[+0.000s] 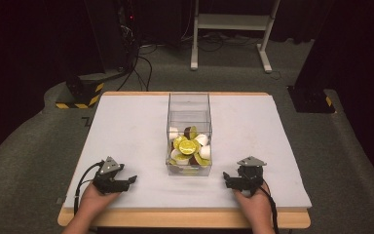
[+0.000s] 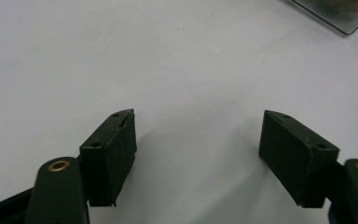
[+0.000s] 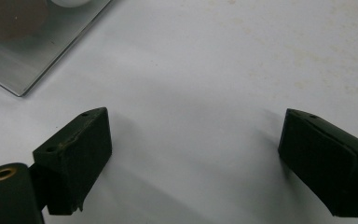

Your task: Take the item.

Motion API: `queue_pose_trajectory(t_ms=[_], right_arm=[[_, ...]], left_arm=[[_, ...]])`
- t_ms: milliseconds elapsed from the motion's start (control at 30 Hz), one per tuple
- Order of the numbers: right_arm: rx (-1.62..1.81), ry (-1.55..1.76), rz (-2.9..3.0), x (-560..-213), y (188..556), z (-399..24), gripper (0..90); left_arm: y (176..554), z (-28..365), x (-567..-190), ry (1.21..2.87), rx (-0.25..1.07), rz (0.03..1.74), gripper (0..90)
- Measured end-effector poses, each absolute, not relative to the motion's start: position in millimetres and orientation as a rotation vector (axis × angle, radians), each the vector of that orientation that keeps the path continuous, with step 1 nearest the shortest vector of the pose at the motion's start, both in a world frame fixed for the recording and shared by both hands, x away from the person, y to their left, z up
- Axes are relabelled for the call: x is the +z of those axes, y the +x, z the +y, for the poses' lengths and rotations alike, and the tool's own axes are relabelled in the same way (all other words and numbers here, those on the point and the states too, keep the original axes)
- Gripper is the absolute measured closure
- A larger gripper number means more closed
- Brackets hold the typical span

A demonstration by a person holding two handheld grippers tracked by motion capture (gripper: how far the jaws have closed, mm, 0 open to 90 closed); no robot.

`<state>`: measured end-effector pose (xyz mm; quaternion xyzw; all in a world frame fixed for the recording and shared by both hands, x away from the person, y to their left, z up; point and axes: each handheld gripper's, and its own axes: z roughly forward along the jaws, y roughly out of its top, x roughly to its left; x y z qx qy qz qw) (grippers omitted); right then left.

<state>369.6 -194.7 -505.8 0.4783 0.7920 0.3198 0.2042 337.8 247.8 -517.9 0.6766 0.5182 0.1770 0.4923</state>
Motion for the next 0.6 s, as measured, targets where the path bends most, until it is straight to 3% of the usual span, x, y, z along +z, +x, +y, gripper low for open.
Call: queue_pose_trajectory(t_ms=[600], right_arm=[[0.884, 1.341, 2.202, -505.4, 369.0, -193.9, 9.5]], left_arm=[[337.6, 247.4, -517.7, 1.641, 0.436, 1.264, 27.5]])
